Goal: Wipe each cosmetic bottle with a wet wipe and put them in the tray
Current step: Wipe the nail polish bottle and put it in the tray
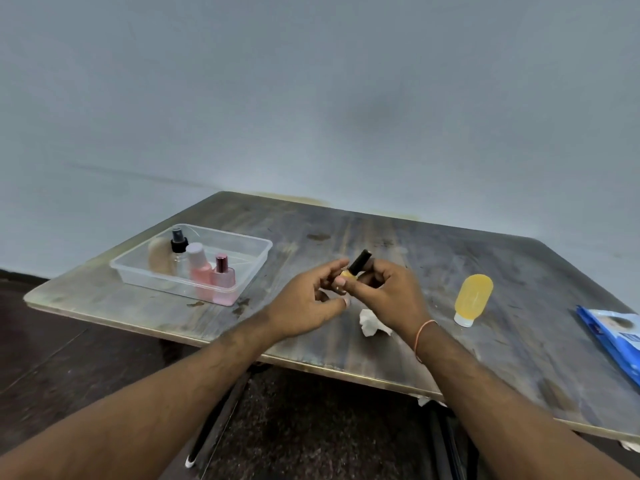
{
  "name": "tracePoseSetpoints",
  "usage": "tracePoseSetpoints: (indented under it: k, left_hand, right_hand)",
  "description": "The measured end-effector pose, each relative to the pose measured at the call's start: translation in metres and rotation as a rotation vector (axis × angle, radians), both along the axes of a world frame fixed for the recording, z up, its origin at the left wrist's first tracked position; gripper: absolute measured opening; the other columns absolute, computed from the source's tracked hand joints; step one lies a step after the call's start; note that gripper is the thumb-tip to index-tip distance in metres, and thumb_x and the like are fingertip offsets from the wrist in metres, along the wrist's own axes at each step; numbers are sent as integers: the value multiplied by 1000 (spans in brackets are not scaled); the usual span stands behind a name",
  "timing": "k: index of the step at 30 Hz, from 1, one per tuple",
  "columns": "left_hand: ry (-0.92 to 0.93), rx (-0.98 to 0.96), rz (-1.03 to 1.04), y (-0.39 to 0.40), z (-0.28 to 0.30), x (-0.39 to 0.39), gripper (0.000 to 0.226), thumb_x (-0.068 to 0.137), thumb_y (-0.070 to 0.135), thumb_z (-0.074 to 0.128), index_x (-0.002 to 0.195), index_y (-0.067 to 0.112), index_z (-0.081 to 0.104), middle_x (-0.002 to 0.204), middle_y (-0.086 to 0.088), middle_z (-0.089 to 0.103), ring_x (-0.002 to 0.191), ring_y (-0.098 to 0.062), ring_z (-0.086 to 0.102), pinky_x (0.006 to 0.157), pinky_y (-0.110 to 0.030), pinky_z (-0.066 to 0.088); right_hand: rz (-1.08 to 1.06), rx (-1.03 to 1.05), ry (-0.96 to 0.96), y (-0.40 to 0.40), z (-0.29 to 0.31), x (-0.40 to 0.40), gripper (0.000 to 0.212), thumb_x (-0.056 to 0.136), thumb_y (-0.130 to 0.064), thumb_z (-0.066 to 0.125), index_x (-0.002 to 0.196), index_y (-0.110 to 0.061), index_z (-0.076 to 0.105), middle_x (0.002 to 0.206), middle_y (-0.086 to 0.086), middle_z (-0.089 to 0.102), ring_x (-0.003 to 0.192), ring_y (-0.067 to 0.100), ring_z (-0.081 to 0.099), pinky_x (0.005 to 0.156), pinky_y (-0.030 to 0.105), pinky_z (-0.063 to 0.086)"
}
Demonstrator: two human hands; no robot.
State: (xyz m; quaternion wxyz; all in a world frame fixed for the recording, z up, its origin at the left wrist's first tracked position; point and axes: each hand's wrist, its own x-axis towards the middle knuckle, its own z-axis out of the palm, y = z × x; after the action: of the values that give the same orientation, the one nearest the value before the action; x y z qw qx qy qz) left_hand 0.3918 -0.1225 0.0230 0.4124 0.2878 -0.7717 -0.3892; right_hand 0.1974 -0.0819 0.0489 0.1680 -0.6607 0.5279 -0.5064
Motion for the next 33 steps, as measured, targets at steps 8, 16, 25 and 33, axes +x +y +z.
tracePoseSetpoints:
  k: [8,16,25,33]
  left_hand:
    - [-166,-200,125,-10,75,84,28,93,20,84,118,32,80,101,14,82,93,-3,77,83,-21,60]
    - [-335,-305,356,-23,139,198,33,77,35,97,106,35,83,87,27,77,87,2,72,65,-15,55]
    - [-505,-234,451,-57,152,303,28,89,35,87,115,42,80,91,22,81,89,-4,71,85,-24,52]
    - [-548,-194,600,-93,114,345,14,90,33,85,103,28,82,90,8,80,93,-16,74,87,-43,58]
  right_hand:
    - [164,106,-57,-14,51,63,30,84,-42,89,88,-14,82,73,6,79,66,17,73,69,41,64]
    - [298,102,46,-44,99,160,17,93,-35,83,98,-19,82,83,-1,82,75,16,76,72,35,63]
    - [261,140,286,-110,129,274,34,84,-56,81,79,-22,79,82,1,76,87,22,74,79,38,59]
    - [296,242,454,-154,125,332,33,94,-61,65,100,-30,77,99,-6,79,90,17,76,92,38,60]
